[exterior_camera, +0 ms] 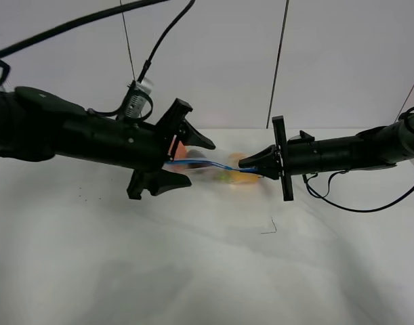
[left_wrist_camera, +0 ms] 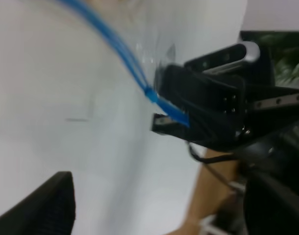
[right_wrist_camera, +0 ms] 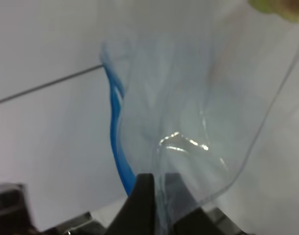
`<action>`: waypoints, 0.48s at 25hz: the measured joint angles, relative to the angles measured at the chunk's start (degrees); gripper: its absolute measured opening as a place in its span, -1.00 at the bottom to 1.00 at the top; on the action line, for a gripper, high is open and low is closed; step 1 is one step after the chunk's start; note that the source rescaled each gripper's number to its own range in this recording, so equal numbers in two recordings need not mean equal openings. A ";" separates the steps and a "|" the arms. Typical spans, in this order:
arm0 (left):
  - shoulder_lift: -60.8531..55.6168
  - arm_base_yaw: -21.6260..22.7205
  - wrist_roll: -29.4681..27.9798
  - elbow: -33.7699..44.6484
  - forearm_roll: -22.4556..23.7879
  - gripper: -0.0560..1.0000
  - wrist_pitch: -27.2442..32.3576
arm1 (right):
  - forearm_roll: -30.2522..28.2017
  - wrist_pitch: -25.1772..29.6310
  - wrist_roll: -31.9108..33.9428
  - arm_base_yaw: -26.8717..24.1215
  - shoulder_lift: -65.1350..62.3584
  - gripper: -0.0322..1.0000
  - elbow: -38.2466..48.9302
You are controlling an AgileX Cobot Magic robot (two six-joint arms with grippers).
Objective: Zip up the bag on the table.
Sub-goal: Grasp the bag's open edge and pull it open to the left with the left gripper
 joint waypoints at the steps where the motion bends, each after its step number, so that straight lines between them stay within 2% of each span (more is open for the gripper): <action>1: 1.02 -1.20 -0.07 0.00 -3.33 0.88 -1.22 | 0.61 0.00 0.00 0.00 0.00 -0.94 0.00; 5: 4.62 -5.07 -0.30 -0.49 -14.91 0.88 -6.09 | 1.06 0.00 -0.07 0.00 0.00 -0.94 0.00; 6: 5.46 -5.71 -0.36 -0.83 -16.34 0.88 -7.34 | 1.10 0.00 -0.07 0.00 0.00 -0.94 0.00; 12: 9.90 -7.49 -4.80 -4.77 -18.68 0.88 -10.53 | 1.17 0.00 -0.24 0.00 0.00 -0.94 0.00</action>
